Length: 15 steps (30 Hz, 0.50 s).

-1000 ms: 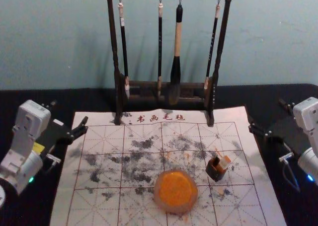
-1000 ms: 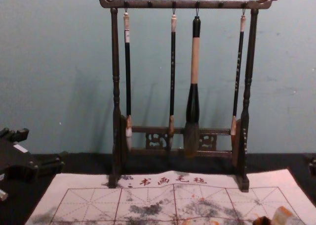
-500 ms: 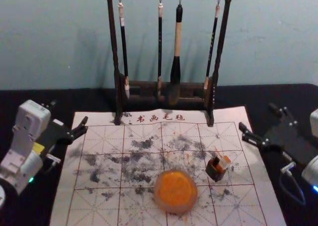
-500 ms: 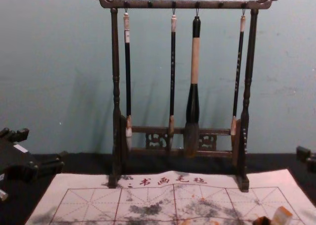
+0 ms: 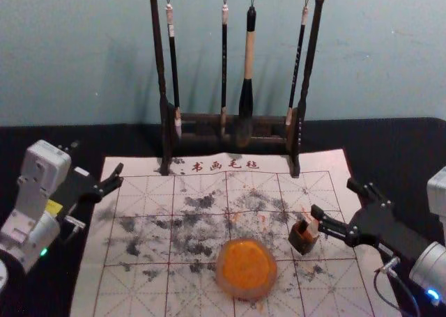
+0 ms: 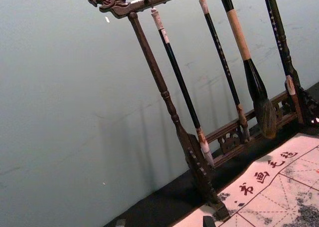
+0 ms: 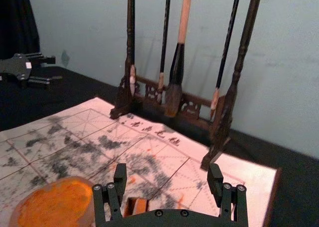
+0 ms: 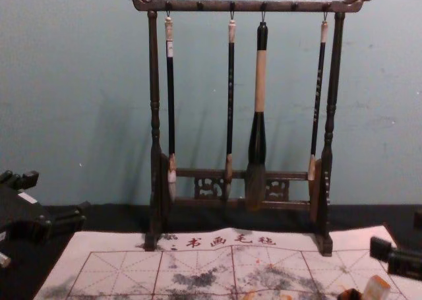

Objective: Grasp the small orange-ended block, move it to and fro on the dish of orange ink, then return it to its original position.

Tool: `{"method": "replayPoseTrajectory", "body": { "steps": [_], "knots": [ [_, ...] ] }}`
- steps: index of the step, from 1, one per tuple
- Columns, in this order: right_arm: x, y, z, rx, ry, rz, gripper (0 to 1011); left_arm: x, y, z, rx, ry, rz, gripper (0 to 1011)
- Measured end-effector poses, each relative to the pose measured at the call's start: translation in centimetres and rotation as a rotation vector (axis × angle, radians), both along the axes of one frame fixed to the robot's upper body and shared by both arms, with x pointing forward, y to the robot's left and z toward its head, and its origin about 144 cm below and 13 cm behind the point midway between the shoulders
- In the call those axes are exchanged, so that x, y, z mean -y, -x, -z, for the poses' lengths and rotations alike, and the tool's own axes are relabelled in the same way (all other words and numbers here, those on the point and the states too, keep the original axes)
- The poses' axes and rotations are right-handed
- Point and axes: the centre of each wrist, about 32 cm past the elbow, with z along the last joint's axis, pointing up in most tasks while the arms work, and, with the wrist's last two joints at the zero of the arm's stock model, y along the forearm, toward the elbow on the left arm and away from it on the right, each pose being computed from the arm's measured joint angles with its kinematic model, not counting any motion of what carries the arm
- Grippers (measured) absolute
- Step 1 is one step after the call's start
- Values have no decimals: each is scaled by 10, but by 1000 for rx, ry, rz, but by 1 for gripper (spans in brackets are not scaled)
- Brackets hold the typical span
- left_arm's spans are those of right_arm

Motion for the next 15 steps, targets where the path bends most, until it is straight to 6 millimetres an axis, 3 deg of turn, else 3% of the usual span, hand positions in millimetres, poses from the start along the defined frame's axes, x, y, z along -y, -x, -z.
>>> {"method": "replayPoseTrajectory", "body": {
  "steps": [15],
  "knots": [
    [-2, -6, 15, -121, -24, -48, 1003, 0, 0, 0, 0, 0, 0, 1001]
  ]
}}
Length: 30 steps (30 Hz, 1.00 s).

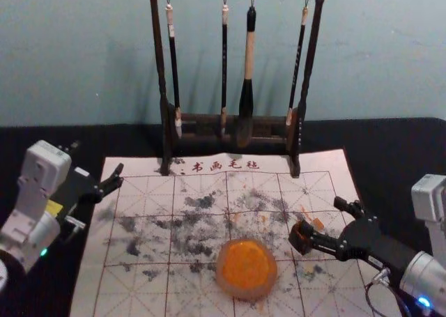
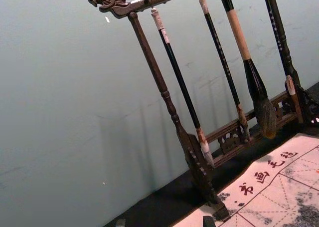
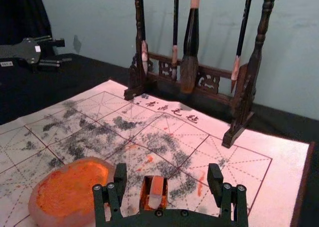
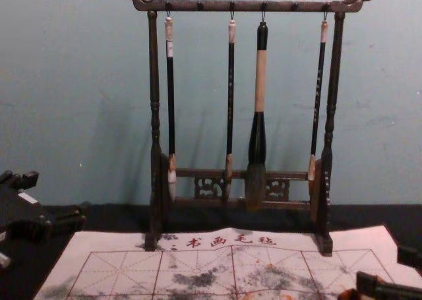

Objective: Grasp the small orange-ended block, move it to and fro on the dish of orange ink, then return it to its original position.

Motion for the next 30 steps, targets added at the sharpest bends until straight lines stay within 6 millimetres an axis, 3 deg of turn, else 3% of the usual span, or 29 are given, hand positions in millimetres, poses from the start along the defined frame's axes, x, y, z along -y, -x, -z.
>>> {"method": "replayPoseTrajectory", "body": {
  "steps": [30],
  "knots": [
    [-2, -10, 9, -84, 5, -28, 1003, 0, 0, 0, 0, 0, 0, 1001]
  ]
}}
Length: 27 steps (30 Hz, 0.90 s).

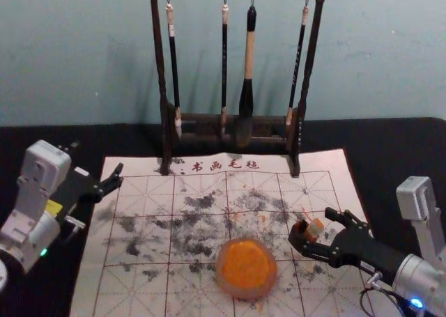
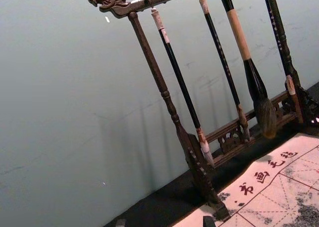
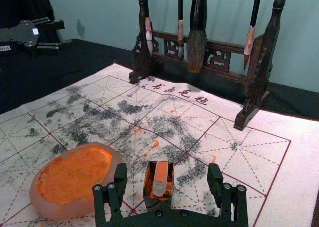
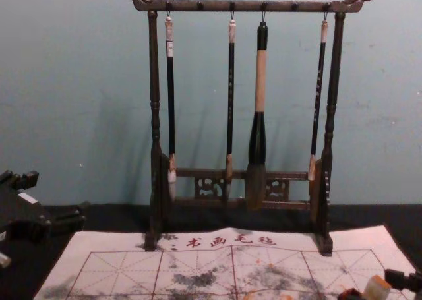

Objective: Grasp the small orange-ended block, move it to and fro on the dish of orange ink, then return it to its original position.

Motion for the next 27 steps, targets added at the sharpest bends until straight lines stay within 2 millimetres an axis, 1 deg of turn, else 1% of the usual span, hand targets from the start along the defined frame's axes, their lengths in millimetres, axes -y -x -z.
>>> {"method": "replayPoseTrajectory", "body": {
  "steps": [11, 12, 15, 18, 21, 22, 24, 26, 27],
  "knots": [
    [0, 0, 0, 2, 0, 0, 994, 0, 0, 0, 0, 0, 0, 1001],
    [0, 0, 0, 2, 0, 0, 959, 0, 0, 0, 0, 0, 0, 1001],
    [0, 0, 0, 3, 0, 0, 924, 0, 0, 0, 0, 0, 0, 1001],
    [0, 1, 0, 3, 0, 0, 825, 0, 0, 0, 0, 0, 0, 1001],
    [0, 1, 0, 4, 0, -1, 757, 0, 0, 0, 0, 0, 0, 1001],
    [0, 1, 0, 4, 0, 0, 704, 0, 0, 0, 0, 0, 0, 1001],
    [0, 1, 0, 4, 0, 0, 654, 0, 0, 0, 0, 0, 0, 1001],
    [0, 1, 0, 4, 0, 0, 574, 0, 0, 0, 0, 0, 0, 1001],
    [0, 1, 0, 4, 0, 0, 561, 0, 0, 0, 0, 0, 0, 1001]
  ]
}}
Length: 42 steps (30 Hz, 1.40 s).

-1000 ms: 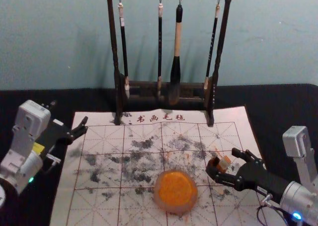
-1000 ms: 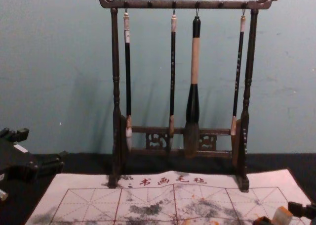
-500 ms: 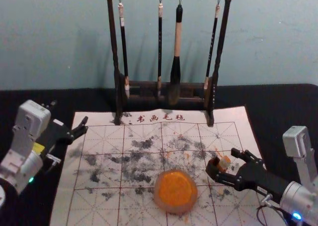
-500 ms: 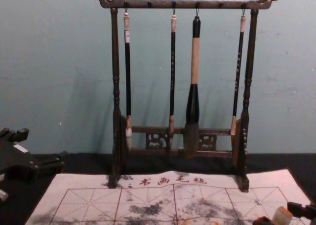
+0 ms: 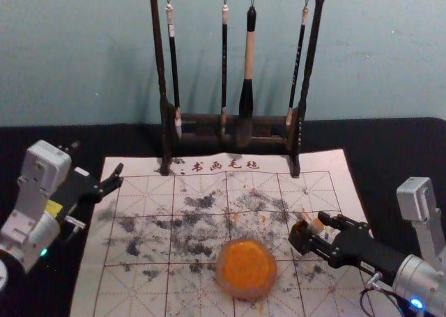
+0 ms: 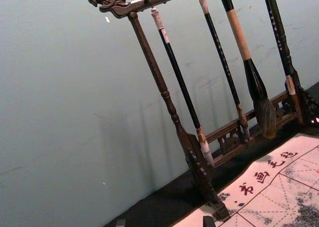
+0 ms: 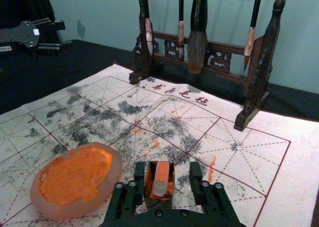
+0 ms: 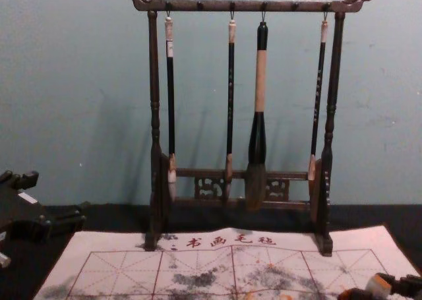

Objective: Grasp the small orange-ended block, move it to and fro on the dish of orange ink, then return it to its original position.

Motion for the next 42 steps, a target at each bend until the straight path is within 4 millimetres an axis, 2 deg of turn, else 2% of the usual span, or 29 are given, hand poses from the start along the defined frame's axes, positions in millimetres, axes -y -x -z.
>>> {"method": "replayPoseTrajectory", "body": {
  "steps": [14, 42],
  "knots": [
    [0, 0, 0, 1, 0, 0, 108, 0, 0, 0, 0, 0, 0, 1001],
    [-1, 1, -3, 4, -3, -3, 99, 0, 0, 0, 0, 0, 0, 1001]
  ]
}}
